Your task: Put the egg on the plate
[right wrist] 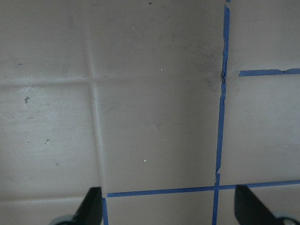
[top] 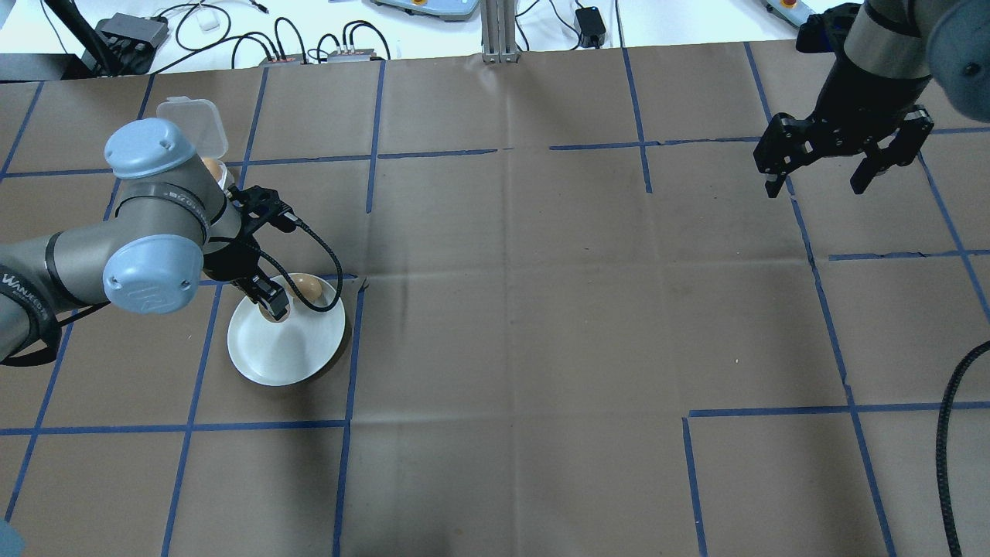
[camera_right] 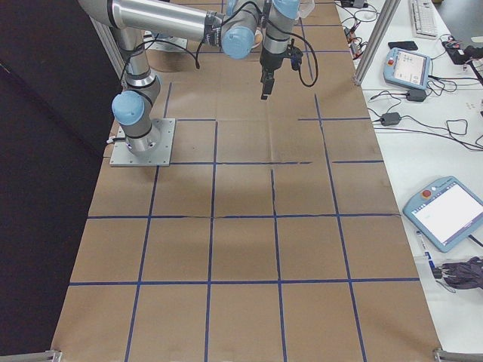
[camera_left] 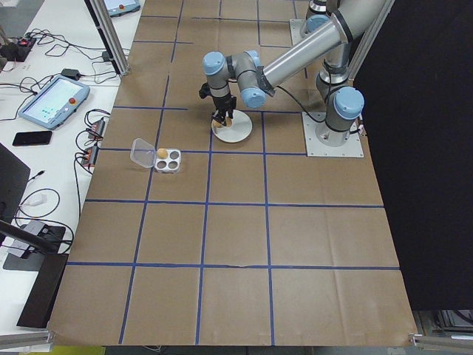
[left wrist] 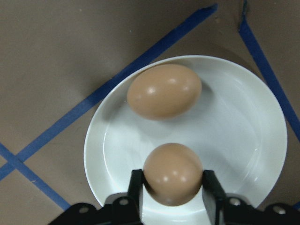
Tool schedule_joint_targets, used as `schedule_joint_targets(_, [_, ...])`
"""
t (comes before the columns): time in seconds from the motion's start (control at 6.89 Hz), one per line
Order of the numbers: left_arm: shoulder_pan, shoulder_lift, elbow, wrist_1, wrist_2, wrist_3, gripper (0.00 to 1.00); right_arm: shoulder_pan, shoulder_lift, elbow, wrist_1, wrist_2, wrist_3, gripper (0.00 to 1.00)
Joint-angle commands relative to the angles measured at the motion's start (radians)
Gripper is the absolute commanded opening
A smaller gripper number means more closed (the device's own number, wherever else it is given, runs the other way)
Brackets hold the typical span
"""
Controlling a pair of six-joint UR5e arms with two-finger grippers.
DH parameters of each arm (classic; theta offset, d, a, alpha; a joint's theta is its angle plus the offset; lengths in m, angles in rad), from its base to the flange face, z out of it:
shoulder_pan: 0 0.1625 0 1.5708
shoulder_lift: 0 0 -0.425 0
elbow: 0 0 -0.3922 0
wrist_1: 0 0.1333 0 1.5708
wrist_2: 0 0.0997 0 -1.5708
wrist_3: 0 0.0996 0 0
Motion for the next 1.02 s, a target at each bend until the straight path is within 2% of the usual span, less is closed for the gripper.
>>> schedule_joint_targets(0.0, [0.002, 0.021, 0.004, 0.051, 0.003, 0.002, 1.0, 0.0, 0.0, 0.0, 0.0, -0.001, 0.0, 1.0])
schedule_joint_targets(0.29, [0.019, 0.057, 0.039, 0.181, 0.007, 0.002, 1.0, 0.0, 0.0, 0.0, -0.001, -0.001, 0.0, 1.0])
schedule_joint_targets(0.44, [0.027, 0.048, 0.141, 0.098, 0.007, -0.011, 1.0, 0.0, 0.0, 0.0, 0.0, -0.001, 0.0, 1.0])
schedule_joint_targets(0.58, [0.038, 0.025, 0.242, -0.036, 0.006, -0.112, 1.0, 0.0, 0.0, 0.0, 0.0, -0.001, 0.0, 1.0])
schedule_joint_targets(0.87, [0.094, -0.059, 0.368, -0.056, 0.001, -0.221, 1.0, 0.0, 0.0, 0.0, 0.0, -0.001, 0.0, 1.0])
